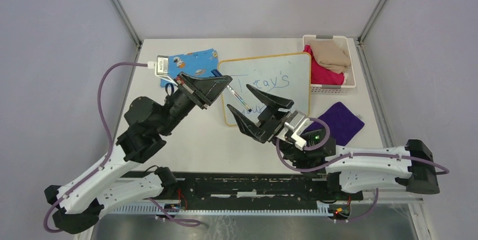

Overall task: Write a sentence on the whiteboard
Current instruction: Close the whiteboard marker at the center of the board.

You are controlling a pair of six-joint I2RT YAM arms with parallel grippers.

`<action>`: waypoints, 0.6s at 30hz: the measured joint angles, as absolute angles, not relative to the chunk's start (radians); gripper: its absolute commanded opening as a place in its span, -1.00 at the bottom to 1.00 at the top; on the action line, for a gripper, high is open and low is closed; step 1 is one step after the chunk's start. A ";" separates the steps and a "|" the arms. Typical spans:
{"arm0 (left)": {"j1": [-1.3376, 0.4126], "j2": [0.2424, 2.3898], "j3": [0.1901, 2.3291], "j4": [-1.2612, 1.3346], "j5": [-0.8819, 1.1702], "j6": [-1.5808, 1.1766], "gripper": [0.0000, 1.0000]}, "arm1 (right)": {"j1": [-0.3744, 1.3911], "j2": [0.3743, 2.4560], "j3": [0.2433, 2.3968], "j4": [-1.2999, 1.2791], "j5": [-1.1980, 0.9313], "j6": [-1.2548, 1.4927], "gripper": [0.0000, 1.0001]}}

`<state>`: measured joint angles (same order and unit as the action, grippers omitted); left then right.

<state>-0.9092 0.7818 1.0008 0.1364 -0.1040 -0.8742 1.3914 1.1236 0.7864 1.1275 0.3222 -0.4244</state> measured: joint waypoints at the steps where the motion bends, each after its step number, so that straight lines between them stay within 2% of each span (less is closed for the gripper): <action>1: -0.909 0.780 1.012 0.105 -0.115 -0.858 -0.96 | 1.391 1.114 0.786 1.107 0.321 -0.419 0.54; 5: -0.909 0.775 1.100 -0.057 -0.181 -0.766 -0.96 | 1.391 1.065 0.787 0.972 0.317 -0.414 0.62; 12: -0.909 0.740 1.257 -0.386 -0.359 -0.589 -0.96 | 1.391 0.937 0.781 0.680 0.310 -0.398 0.62; 18: -0.909 0.680 1.266 -0.526 -0.336 -0.500 -0.97 | 1.390 0.888 0.782 0.498 0.300 -0.319 0.53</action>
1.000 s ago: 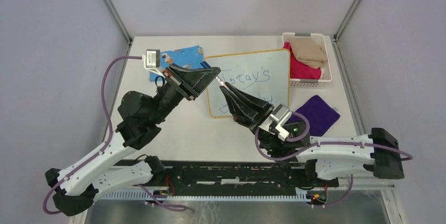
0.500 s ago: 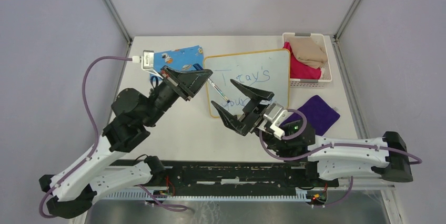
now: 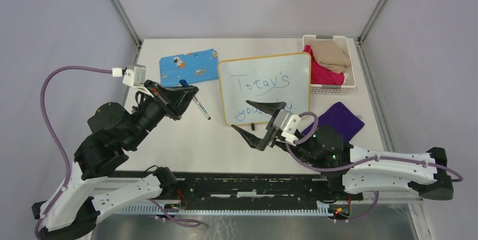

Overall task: Write a sentence on the whiteboard
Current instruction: Close the whiteboard marker at the center of the board.

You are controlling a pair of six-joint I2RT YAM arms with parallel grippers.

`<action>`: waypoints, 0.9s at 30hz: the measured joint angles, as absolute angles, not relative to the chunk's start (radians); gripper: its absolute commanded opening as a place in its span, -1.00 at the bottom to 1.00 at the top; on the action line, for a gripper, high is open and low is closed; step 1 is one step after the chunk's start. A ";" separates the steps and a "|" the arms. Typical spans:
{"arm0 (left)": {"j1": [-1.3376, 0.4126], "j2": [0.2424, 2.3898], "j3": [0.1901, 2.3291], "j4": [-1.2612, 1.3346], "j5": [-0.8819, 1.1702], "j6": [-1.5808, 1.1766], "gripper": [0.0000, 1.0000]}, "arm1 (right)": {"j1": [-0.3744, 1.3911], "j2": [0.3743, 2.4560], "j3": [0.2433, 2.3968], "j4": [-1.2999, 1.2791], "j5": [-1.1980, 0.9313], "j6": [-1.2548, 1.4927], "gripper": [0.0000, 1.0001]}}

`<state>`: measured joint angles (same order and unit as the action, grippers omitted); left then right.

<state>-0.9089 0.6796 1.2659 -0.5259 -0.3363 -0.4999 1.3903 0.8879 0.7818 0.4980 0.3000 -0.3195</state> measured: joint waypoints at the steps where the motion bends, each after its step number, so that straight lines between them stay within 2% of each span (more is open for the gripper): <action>1: -0.909 0.674 1.264 -0.534 -0.312 -0.491 -0.96 | 1.385 0.901 0.794 0.469 0.287 -0.296 0.53; 7: -0.909 0.673 1.236 -0.537 -0.148 -0.470 -0.96 | 1.287 1.004 0.904 0.364 0.117 -0.092 0.51; 15: -0.909 0.694 1.230 -0.515 -0.027 -0.426 -0.97 | 1.183 1.142 1.063 0.337 -0.101 0.149 0.29; 19: -0.909 0.694 1.230 -0.500 -0.012 -0.401 -0.96 | 1.154 1.185 1.081 0.328 -0.184 0.236 0.11; 24: -0.909 0.694 1.230 -0.484 -0.001 -0.376 -0.96 | 1.134 1.242 1.091 0.315 -0.266 0.306 -0.25; 26: -0.909 0.694 1.230 -0.482 0.002 -0.372 -0.95 | 1.131 1.261 1.098 0.312 -0.288 0.324 -0.58; 27: -0.909 0.694 1.230 -0.482 0.002 -0.370 -0.86 | 1.130 1.267 1.101 0.312 -0.298 0.331 -0.82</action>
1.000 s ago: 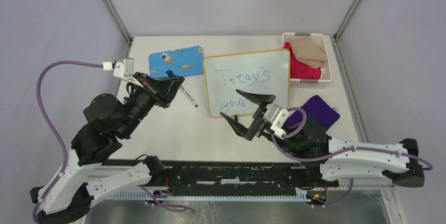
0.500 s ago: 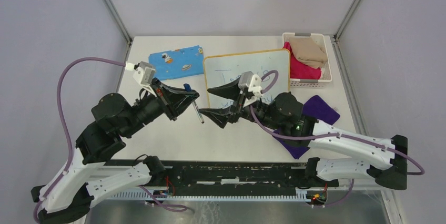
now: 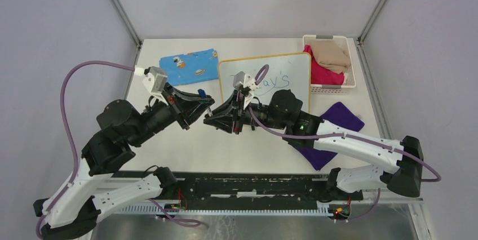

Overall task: Write a sentence on the whiteboard
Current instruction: Close the whiteboard marker at the center of the board.

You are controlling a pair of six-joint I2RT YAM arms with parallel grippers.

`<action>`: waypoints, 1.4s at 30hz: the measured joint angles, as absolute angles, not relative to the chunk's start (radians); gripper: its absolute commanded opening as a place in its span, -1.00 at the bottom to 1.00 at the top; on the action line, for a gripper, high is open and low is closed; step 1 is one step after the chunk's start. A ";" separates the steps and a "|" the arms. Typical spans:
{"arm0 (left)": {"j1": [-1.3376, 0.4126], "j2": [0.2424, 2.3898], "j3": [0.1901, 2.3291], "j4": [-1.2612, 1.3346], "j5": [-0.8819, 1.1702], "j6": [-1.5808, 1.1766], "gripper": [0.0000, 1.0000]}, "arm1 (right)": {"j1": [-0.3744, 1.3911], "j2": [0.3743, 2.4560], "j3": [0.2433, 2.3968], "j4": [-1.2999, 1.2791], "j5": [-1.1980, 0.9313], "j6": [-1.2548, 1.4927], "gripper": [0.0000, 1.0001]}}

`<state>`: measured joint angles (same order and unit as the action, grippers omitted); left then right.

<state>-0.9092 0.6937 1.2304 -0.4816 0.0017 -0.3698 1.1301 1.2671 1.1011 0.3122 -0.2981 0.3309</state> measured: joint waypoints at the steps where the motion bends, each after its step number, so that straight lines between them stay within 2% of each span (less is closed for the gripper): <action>1: -0.909 0.694 1.230 -0.482 0.001 -0.363 -0.60 | 1.130 1.269 1.103 0.312 -0.307 0.335 -0.97; 3: -0.908 0.693 1.230 -0.479 0.002 -0.357 -0.01 | 1.132 1.271 1.105 0.313 -0.311 0.338 -1.00; 4: -0.908 0.690 1.229 -0.476 0.002 -0.353 0.16 | 1.131 1.271 1.105 0.314 -0.314 0.334 -1.00; 5: -0.908 0.686 1.224 -0.467 0.002 -0.353 0.28 | 1.130 1.270 1.105 0.313 -0.310 0.327 -1.00; 8: -0.908 0.663 1.201 -0.440 -0.010 -0.363 0.35 | 1.130 1.263 1.092 0.312 -0.297 0.302 -1.00; 13: -0.908 0.633 1.172 -0.402 -0.046 -0.388 0.20 | 1.130 1.242 1.068 0.313 -0.287 0.261 -1.00; 23: -0.908 0.648 1.152 -0.341 -0.045 -0.421 -0.31 | 1.130 1.219 1.048 0.316 -0.287 0.228 -1.00; 25: -0.908 0.655 1.150 -0.331 -0.038 -0.426 -0.46 | 1.130 1.218 1.045 0.316 -0.287 0.226 -1.00; 28: -0.908 0.659 1.143 -0.321 -0.024 -0.428 -0.87 | 1.127 1.216 1.038 0.316 -0.287 0.226 -1.00; 29: -0.908 0.660 1.140 -0.320 -0.023 -0.428 -0.95 | 1.126 1.215 1.036 0.316 -0.284 0.227 -1.00; 42: -0.891 0.662 1.054 -0.218 0.033 -0.428 -0.96 | 1.124 1.182 1.011 0.271 -0.229 0.234 -1.00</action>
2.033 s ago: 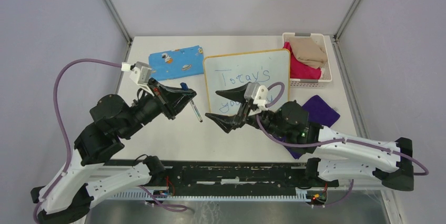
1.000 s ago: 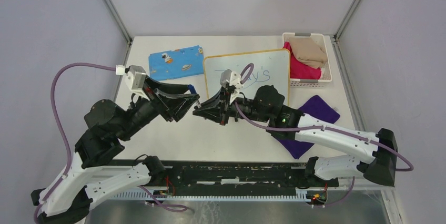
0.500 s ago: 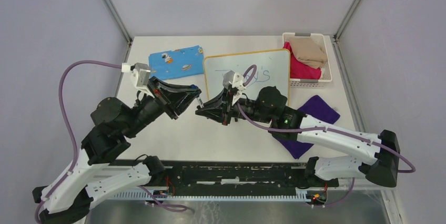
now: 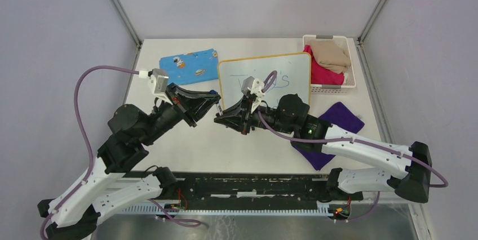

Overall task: Write a sentence on the whiteboard
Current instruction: Close the whiteboard marker at the center of the board.

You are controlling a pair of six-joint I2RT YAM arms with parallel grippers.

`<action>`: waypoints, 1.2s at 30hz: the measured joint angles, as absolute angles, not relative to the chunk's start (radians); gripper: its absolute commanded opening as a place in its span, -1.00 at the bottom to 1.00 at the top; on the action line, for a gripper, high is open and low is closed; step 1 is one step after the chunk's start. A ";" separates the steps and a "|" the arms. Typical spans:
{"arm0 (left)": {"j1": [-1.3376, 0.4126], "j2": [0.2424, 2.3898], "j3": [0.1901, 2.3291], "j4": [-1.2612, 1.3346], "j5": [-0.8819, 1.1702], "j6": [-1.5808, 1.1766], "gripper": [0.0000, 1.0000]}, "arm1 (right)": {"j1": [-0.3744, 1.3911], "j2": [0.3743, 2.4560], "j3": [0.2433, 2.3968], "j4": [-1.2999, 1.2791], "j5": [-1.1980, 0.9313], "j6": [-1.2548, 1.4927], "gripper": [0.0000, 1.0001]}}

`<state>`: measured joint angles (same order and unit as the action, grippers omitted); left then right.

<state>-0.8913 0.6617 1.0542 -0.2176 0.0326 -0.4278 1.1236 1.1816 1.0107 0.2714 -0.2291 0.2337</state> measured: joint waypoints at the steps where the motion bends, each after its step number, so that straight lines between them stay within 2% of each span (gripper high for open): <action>1: -0.890 0.660 1.042 -0.204 0.033 -0.428 -0.96 | 1.122 1.182 1.011 0.266 -0.224 0.233 -1.00; 5: -0.886 0.655 1.015 -0.173 0.033 -0.428 -0.94 | 1.117 1.182 1.011 0.253 -0.216 0.231 -1.00; 6: -0.885 0.651 1.008 -0.165 0.033 -0.428 -0.79 | 1.117 1.182 1.011 0.251 -0.216 0.230 -1.00; 9: -0.883 0.638 0.994 -0.159 0.031 -0.431 -0.11 | 1.116 1.187 1.011 0.250 -0.217 0.229 -1.00; 11: -0.885 0.630 0.991 -0.176 0.039 -0.447 0.10 | 1.116 1.191 1.013 0.263 -0.216 0.223 -1.00; 13: -0.897 0.624 0.980 -0.218 0.062 -0.464 0.20 | 1.116 1.195 1.022 0.296 -0.213 0.218 -1.00; 22: -0.905 0.590 0.971 -0.270 0.041 -0.479 0.24 | 1.115 1.186 1.028 0.332 -0.200 0.207 -1.00; 30: -0.905 0.585 0.971 -0.252 0.023 -0.478 0.17 | 1.115 1.175 1.028 0.350 -0.205 0.208 -1.00; 36: -0.905 0.588 0.977 -0.245 0.022 -0.459 0.03 | 1.115 1.175 1.028 0.350 -0.231 0.215 -1.00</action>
